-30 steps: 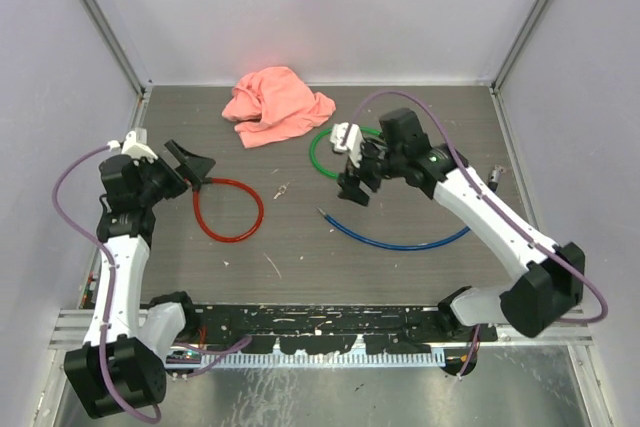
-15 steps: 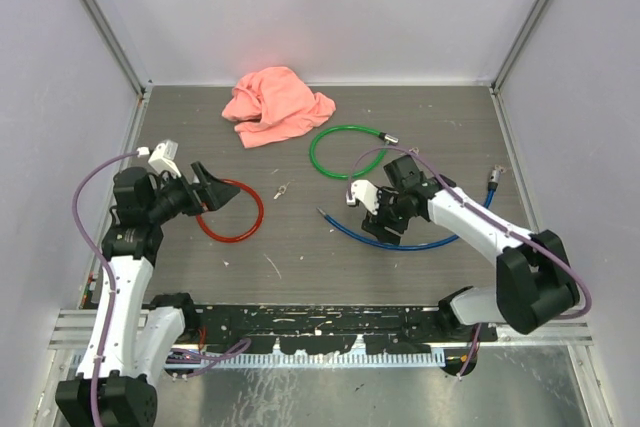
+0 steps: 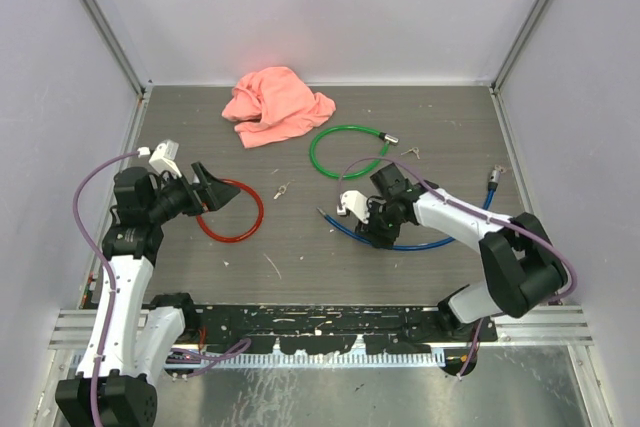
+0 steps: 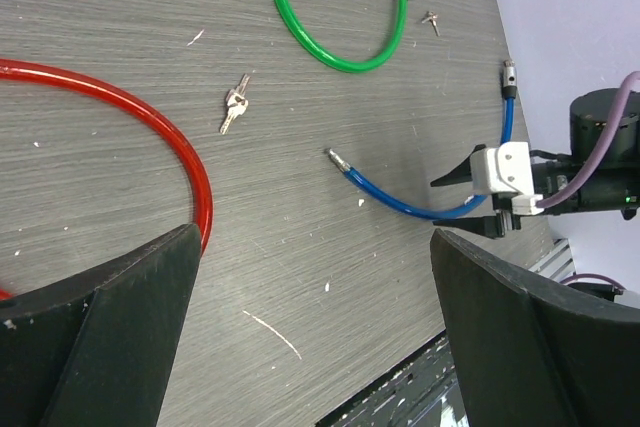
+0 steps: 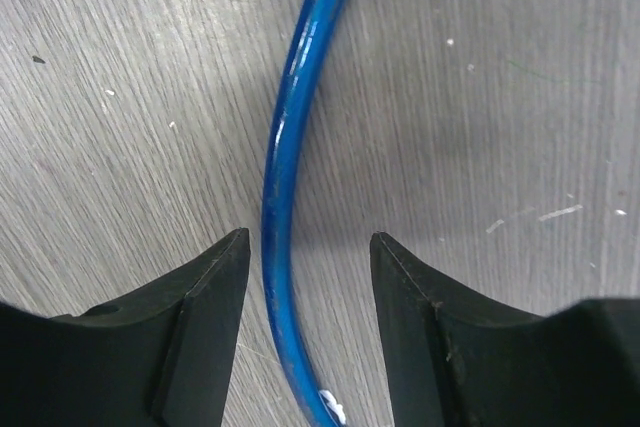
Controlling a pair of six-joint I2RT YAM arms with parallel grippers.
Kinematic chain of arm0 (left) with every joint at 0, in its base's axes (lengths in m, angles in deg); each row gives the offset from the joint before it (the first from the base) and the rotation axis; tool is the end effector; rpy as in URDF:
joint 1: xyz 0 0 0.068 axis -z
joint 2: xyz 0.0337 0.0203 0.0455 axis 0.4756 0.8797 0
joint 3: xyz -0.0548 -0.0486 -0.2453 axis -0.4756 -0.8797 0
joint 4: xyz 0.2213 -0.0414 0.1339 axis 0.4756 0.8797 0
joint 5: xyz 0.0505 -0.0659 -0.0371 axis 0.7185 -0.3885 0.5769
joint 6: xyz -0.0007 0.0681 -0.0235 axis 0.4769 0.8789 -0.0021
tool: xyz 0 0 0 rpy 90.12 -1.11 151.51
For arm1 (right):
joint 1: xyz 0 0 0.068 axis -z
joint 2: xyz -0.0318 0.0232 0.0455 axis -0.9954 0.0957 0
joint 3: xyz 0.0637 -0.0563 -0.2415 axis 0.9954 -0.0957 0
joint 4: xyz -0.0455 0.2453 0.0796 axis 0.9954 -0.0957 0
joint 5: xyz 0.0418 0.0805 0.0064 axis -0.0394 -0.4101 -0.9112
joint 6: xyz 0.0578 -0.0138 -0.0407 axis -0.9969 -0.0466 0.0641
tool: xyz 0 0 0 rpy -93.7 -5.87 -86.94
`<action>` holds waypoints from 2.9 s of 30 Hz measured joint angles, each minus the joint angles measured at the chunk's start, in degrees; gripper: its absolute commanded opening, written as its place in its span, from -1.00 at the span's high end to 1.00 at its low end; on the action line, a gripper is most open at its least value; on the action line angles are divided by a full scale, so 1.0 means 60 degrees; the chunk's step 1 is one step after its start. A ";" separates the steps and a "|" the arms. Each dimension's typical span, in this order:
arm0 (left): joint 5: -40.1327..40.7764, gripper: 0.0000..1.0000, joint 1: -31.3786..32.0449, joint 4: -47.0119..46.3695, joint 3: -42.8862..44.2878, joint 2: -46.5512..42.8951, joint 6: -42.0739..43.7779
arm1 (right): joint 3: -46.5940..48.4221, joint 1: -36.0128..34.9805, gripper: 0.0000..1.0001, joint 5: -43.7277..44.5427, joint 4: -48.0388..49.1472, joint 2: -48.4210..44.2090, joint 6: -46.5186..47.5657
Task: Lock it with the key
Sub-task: Pick up the lock from the center of the board.
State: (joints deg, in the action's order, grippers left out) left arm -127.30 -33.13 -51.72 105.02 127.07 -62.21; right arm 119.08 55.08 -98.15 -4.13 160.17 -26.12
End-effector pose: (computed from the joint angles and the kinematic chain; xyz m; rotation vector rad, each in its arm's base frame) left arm 0.2005 -0.0198 0.2735 -0.1106 2.0185 -0.8888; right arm 0.2213 0.1449 0.1373 -1.7220 2.1177 0.3367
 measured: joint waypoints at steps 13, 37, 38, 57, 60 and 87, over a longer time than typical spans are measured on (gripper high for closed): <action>0.0000 -0.97 0.0004 -0.0004 -0.0007 -0.0004 0.0000 | 0.0058 -0.0648 0.42 0.0397 0.0047 0.0758 -0.0328; -0.1818 -1.00 0.0419 -0.2874 -0.1096 0.0044 -0.2095 | 0.4878 0.1355 0.98 -0.2018 -0.3428 -0.1020 -0.0594; -0.1945 -1.00 0.0430 -0.3217 -0.1253 0.0044 -0.2415 | 0.5344 0.1515 0.98 -0.2233 -0.3548 -0.1075 -0.0663; 0.2251 -0.78 0.5890 -0.6579 -0.3694 -0.0885 -0.4841 | 0.9380 0.2688 0.98 -0.6251 -0.3515 -0.0637 -0.4342; 0.3224 -0.81 0.7395 -0.6870 -0.3421 -0.0780 -0.3195 | 0.9377 0.2798 0.98 -0.6859 -0.2827 -0.0637 -0.5406; 0.6892 0.60 1.0834 -1.0222 0.1814 0.6721 0.3748 | 0.6787 0.2889 0.98 -0.8491 0.4794 -0.0798 -1.3169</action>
State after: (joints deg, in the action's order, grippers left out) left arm -85.95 31.87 -113.06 115.91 167.39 -39.72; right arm 159.80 72.41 -149.10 24.63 155.39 -105.13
